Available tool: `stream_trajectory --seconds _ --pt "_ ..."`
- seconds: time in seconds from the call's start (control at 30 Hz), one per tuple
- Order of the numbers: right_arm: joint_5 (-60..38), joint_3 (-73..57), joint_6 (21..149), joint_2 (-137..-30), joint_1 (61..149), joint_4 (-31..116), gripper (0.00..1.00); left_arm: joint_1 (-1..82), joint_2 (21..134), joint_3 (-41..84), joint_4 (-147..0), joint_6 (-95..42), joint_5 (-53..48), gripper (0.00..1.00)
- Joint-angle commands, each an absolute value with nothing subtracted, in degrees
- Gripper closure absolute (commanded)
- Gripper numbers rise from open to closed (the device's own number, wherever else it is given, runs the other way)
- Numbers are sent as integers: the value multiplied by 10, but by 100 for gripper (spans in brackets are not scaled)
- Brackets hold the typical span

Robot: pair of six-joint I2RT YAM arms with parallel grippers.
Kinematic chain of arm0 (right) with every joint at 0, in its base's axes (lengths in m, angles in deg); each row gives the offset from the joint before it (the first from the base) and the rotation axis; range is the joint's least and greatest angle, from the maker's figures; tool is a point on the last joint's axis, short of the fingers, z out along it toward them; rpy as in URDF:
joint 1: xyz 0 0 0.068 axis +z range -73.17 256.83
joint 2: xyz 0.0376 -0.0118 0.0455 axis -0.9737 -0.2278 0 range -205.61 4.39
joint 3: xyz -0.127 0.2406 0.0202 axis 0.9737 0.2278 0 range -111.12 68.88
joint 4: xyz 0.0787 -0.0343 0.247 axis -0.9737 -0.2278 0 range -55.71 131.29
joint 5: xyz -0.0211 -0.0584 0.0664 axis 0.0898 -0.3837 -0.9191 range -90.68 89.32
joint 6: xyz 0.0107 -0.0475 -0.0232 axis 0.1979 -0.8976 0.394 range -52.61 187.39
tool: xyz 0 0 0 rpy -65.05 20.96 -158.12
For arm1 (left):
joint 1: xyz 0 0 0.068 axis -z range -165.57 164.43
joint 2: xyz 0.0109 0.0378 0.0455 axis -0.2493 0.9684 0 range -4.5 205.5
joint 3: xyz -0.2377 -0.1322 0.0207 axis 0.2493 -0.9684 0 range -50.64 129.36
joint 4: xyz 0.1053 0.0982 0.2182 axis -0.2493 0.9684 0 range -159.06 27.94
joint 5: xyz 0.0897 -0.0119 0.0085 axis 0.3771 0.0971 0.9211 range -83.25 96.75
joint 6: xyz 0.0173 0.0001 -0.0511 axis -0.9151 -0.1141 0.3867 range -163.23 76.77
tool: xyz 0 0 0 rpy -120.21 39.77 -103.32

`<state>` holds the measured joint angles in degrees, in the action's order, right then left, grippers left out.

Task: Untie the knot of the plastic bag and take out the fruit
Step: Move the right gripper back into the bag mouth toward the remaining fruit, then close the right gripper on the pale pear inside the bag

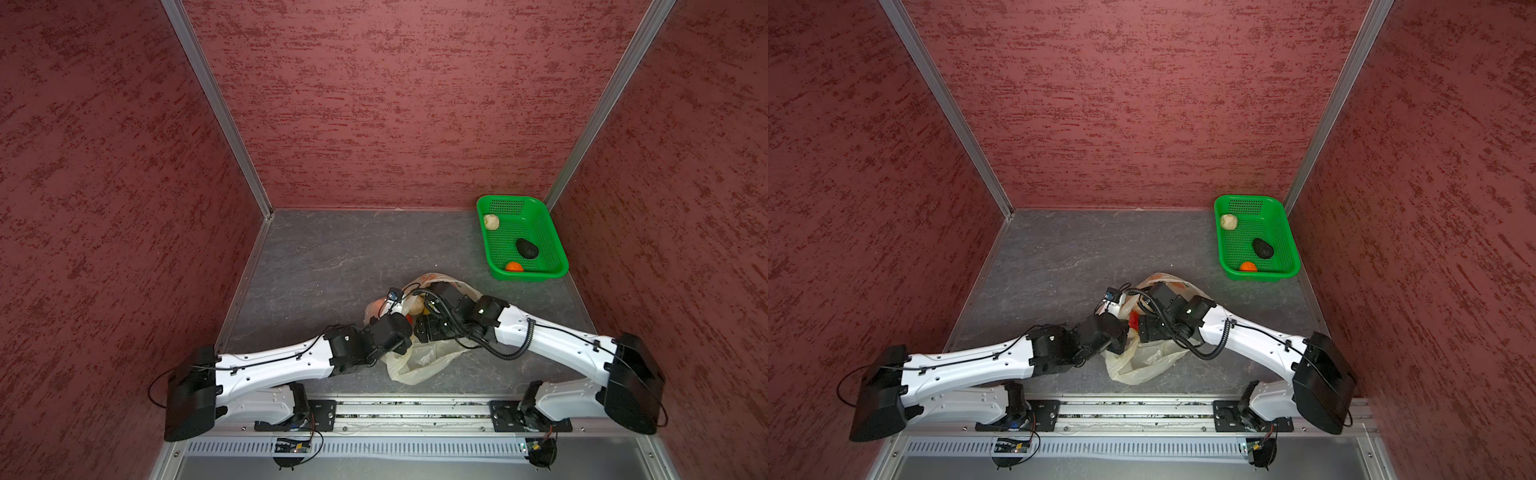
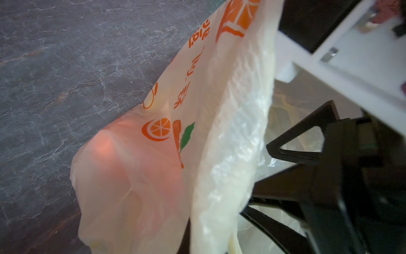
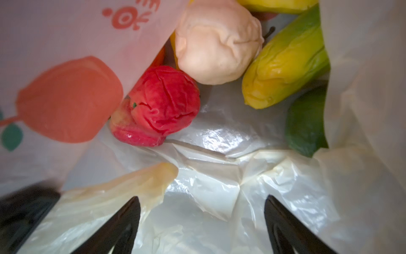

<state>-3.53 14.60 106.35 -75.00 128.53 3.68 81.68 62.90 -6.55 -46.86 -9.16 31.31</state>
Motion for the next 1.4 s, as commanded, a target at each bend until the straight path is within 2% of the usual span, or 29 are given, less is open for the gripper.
stream_trajectory --seconds 0.0,0.3,0.63,0.93,1.2,1.3,1.37 --pt "8 130 1063 -780 1288 72 10 818 625 -63 -477 -91 326 100" --pt "45 148 1138 -819 1272 209 13 811 617 -54 -463 -90 346 100" --pt "47 163 1286 -865 1243 305 15 778 606 -57 -478 -118 321 100" --pt "97 142 1306 -909 1237 295 16 771 606 -58 -489 -134 300 100" --pt "99 134 1305 -952 1231 304 11 765 606 -61 -496 -137 282 100" --pt "102 130 1300 -961 1227 307 16 765 606 -61 -496 -138 278 100" --pt "103 128 1298 -962 1226 309 28 765 607 -61 -496 -138 276 100"
